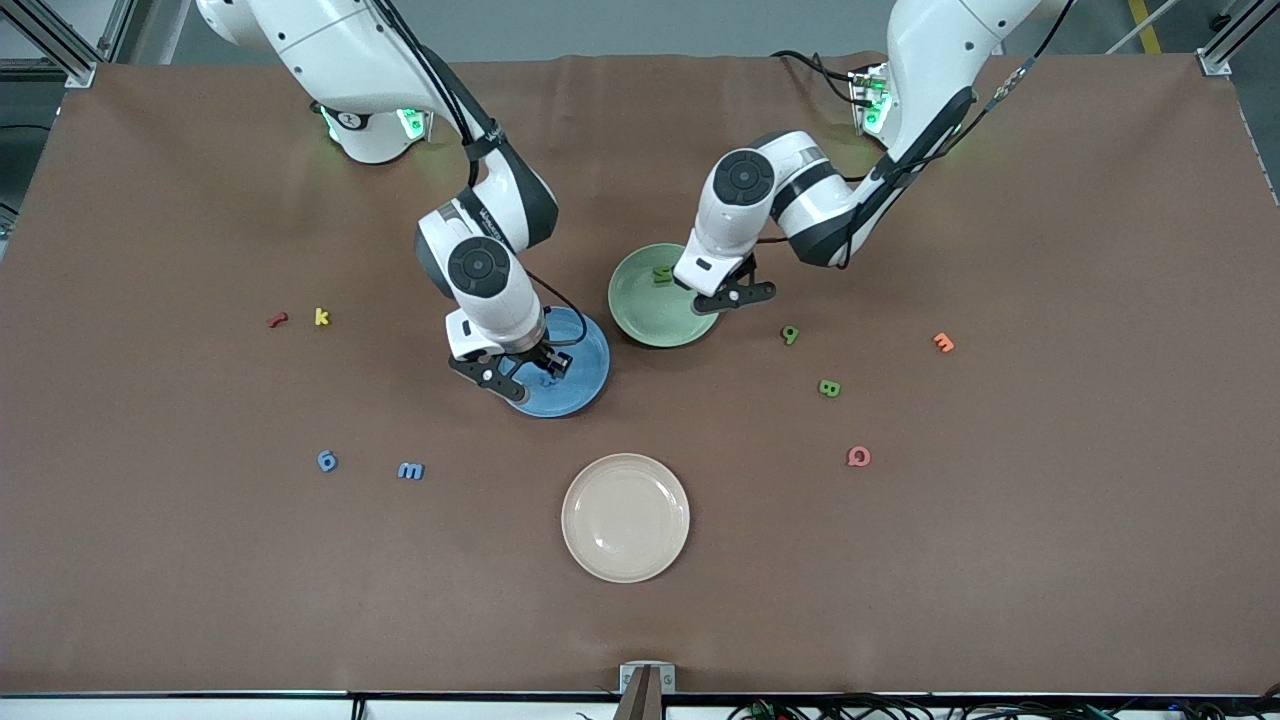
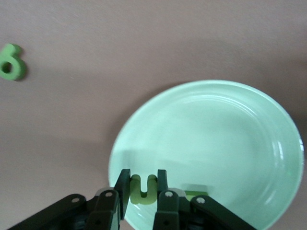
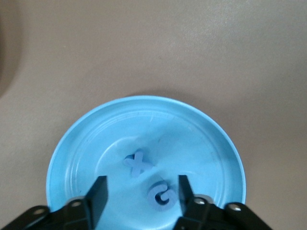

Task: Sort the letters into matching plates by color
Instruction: 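Place the blue letter on the blue plate while the left gripper places green u, then grasp the blue E with the right gripper while the left gripper reaches green b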

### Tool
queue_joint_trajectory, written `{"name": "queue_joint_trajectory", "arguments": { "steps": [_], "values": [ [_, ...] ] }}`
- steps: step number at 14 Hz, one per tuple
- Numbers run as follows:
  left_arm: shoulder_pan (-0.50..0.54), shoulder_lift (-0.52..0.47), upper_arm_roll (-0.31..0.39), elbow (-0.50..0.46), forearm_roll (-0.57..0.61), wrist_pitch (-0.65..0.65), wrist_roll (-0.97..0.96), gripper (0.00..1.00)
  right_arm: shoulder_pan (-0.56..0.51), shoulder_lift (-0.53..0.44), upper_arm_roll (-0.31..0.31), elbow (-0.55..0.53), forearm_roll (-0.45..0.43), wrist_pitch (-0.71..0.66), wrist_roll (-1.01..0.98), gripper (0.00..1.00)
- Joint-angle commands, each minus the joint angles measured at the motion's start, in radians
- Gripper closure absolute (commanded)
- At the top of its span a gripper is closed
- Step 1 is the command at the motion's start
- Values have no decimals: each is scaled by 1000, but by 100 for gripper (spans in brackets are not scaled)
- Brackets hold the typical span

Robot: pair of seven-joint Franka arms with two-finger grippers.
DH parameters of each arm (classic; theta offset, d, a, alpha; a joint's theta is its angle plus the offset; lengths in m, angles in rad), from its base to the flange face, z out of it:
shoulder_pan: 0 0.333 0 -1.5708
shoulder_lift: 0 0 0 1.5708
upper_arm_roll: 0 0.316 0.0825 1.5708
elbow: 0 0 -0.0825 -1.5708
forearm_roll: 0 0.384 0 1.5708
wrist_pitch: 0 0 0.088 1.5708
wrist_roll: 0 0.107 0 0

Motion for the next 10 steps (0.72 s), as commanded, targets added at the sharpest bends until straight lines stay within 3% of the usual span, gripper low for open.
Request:
{"name": "queue_joint_trajectory", "arguments": {
  "steps": [1,5,7,8,9,10],
  "values": [
    [-33,48,7,58,18,-27,-36,82,-24,0,-3,19,-8,-20,-34,7],
    [-93,64,52,74,21,-27,-45,80,-170,0,-5,20,-8,-20,-314,8],
    [-120,62,75,78,21,-27,-47,75,-249,41,-5,77,-9,-14,-454,9],
    [-119,62,75,78,23,-27,-45,57,-274,58,-5,102,-9,-15,-508,9],
    [-116,59,75,78,23,-27,-44,13,-300,75,-5,132,-9,-20,-555,9],
    [-113,59,75,78,23,-27,-42,1,-315,91,-5,148,-9,-21,-586,9]
  ]
}}
